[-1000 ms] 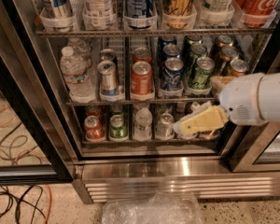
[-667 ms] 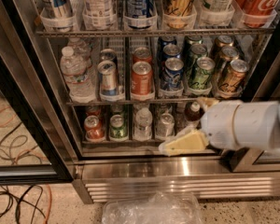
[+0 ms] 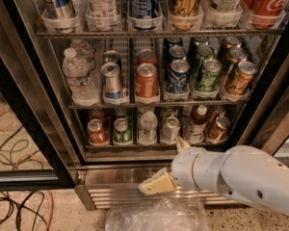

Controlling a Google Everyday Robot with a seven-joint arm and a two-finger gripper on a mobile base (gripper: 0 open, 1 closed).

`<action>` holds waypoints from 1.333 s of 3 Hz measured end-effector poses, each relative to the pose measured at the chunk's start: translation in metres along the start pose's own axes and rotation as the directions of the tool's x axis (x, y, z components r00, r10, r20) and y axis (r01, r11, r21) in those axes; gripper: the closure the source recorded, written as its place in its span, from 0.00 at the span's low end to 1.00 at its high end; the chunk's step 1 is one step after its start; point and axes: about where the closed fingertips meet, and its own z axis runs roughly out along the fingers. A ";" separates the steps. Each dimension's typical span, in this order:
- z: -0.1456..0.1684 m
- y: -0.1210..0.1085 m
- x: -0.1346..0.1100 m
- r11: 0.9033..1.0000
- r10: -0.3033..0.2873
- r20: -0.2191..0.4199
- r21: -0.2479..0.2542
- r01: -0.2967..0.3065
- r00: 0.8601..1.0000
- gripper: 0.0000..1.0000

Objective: Pick coke can from bottom shelf of fridge

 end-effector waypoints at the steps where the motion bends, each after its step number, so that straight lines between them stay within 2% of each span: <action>1: 0.000 0.001 0.000 1.000 -0.001 0.000 -0.002 0.001 1.000 0.00; 2: 0.009 0.003 -0.006 1.000 0.029 0.063 -0.007 -0.029 0.998 0.00; 3: 0.023 -0.012 -0.015 0.994 0.090 0.202 0.044 -0.101 0.975 0.00; 4: 0.060 0.004 -0.039 0.991 0.113 0.318 0.038 -0.131 0.941 0.00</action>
Offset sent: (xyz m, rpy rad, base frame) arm 0.0157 0.0290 -0.0047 0.2273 -0.0641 -0.0404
